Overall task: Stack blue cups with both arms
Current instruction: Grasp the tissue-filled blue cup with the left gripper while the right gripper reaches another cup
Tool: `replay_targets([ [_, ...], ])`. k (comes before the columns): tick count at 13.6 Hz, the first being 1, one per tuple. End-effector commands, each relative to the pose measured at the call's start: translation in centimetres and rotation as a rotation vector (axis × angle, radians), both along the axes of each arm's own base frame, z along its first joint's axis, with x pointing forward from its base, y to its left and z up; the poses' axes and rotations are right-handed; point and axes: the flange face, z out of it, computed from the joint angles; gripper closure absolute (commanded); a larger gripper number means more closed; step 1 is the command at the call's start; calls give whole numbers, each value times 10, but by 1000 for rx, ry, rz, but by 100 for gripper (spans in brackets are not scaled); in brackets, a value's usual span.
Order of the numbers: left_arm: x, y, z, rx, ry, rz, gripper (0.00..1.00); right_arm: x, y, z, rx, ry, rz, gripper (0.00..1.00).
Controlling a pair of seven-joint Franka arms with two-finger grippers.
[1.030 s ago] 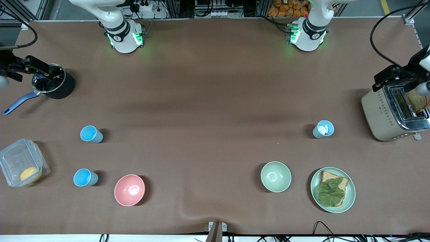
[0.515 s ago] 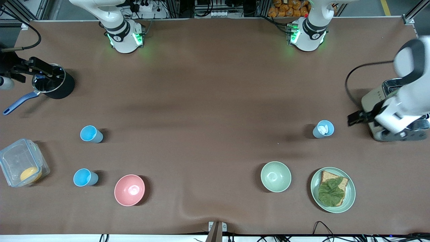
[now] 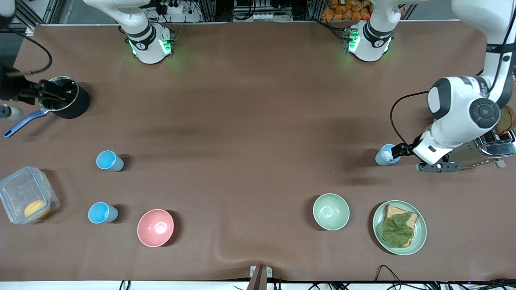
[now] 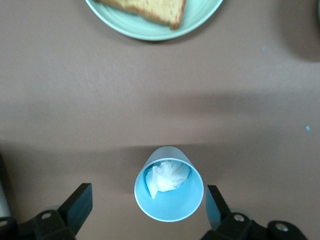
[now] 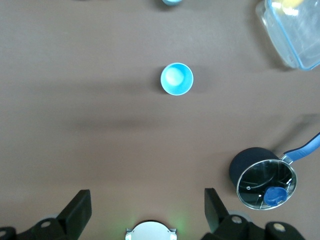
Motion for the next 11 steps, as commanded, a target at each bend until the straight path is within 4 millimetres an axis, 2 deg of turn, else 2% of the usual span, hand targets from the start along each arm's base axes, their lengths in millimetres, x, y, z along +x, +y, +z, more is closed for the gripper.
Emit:
replay_targets([
  [1, -14, 6, -26, -3, -8, -6, 0, 22, -29, -44, 5, 57, -45, 0],
  [2, -17, 9, -35, -2, -2, -1, 0, 26, -36, -58, 9, 75, -47, 0],
  [5, -18, 9, -46, -3, 13, 0, 2, 43, -61, -86, 36, 53, 22, 0],
  [7, -18, 9, -54, -2, 21, -2, 27, 56, -67, -106, 38, 35, 64, 0],
  [8, -18, 9, -58, -2, 26, 0, 45, 58, -69, -118, 34, 56, 53, 0],
  [10, -18, 10, -66, -4, 36, 4, 85, 69, -80, -171, 31, 116, 41, 0],
  [11, -18, 9, -66, -6, 33, 5, 100, 74, -103, -190, 33, 87, 8, 0],
])
